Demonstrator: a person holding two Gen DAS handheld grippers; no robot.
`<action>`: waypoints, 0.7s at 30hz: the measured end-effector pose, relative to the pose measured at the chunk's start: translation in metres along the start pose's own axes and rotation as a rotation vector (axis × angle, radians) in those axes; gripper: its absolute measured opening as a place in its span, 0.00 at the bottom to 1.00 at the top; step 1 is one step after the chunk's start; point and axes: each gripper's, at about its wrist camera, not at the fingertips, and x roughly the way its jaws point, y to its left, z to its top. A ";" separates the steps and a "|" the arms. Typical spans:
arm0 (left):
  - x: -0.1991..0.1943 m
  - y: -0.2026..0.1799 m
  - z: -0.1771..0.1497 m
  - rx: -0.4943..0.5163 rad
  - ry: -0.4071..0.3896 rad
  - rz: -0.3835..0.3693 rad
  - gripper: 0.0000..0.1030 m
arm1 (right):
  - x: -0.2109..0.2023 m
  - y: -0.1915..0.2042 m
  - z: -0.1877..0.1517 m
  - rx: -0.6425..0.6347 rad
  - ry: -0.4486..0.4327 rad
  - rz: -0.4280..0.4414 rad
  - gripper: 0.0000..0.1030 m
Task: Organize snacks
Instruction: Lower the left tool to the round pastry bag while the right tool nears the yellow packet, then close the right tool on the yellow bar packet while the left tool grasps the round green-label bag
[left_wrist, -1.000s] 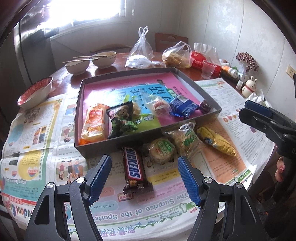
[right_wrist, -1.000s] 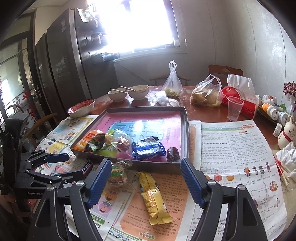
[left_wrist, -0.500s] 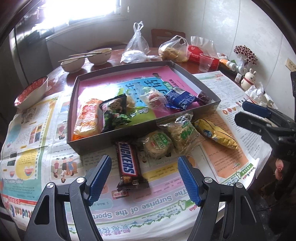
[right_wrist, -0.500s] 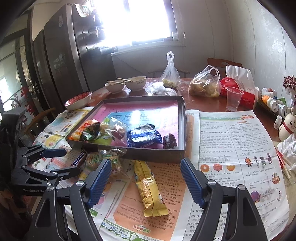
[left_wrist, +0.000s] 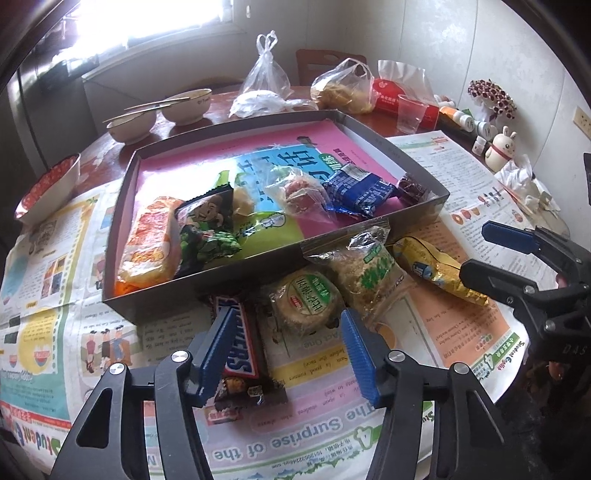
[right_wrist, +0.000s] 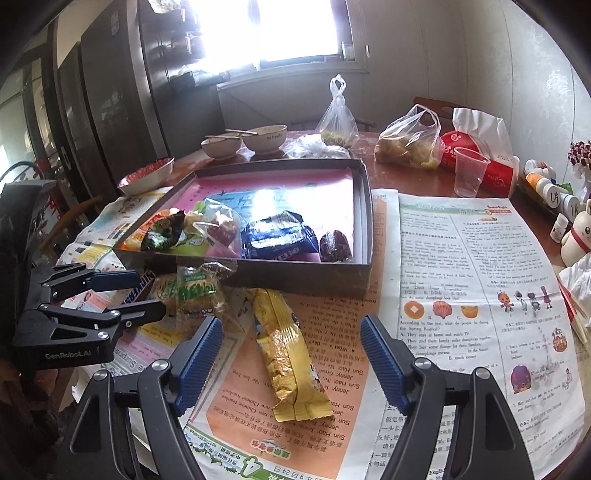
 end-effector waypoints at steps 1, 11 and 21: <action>0.001 -0.001 0.000 0.002 0.000 -0.004 0.56 | 0.001 0.001 0.000 -0.004 0.004 -0.004 0.74; 0.008 -0.003 0.005 0.000 -0.002 -0.024 0.55 | 0.019 0.006 -0.008 -0.059 0.052 -0.065 0.73; 0.017 -0.006 0.009 0.011 0.003 -0.014 0.55 | 0.039 0.013 -0.004 -0.100 0.056 -0.065 0.50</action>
